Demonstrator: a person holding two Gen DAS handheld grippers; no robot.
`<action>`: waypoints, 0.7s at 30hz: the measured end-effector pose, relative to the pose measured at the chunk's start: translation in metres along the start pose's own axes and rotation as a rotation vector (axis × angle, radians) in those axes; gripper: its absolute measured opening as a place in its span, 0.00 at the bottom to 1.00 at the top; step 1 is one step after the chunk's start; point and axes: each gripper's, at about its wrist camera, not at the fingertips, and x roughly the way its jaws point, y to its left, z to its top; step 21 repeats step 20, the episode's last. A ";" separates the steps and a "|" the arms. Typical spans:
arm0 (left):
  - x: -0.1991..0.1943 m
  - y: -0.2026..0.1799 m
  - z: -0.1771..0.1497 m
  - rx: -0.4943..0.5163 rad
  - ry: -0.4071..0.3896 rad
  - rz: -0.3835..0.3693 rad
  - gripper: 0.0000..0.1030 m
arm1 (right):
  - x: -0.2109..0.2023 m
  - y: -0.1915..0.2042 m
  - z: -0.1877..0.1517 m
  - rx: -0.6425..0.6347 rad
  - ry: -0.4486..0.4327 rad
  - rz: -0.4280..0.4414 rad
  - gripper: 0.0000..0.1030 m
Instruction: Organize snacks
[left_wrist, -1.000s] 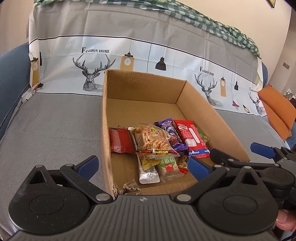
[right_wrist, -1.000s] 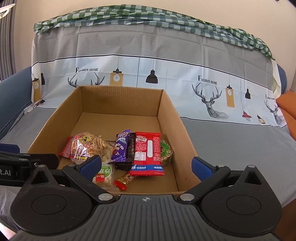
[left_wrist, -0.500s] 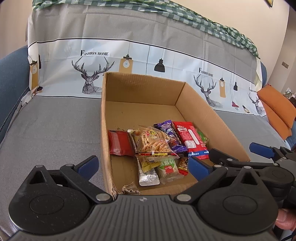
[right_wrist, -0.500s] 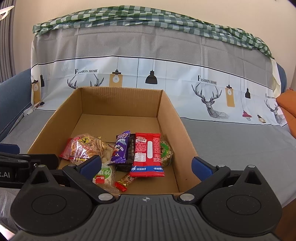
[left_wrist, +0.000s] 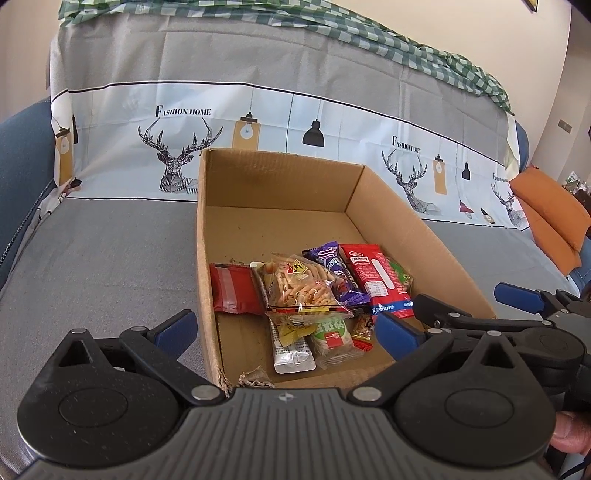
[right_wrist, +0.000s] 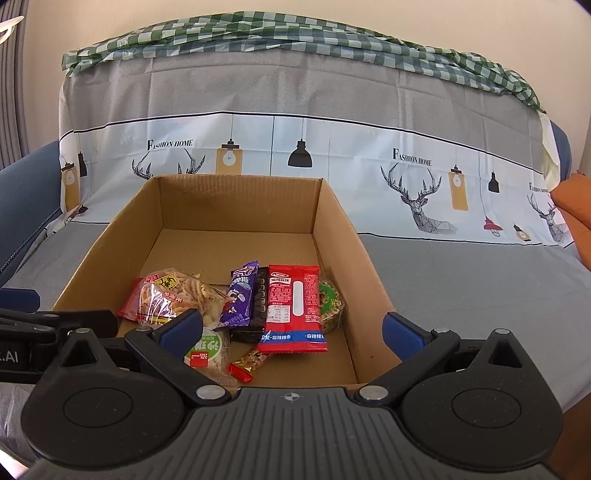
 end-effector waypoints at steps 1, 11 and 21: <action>0.000 0.000 0.000 0.000 -0.001 -0.001 0.99 | 0.000 0.000 0.000 0.002 0.000 0.000 0.99; 0.001 -0.001 0.000 -0.002 -0.003 -0.007 0.99 | 0.001 -0.002 0.001 0.019 0.009 0.000 0.99; 0.000 -0.005 0.003 0.003 -0.018 -0.019 1.00 | 0.002 -0.006 0.002 0.044 0.018 0.007 0.99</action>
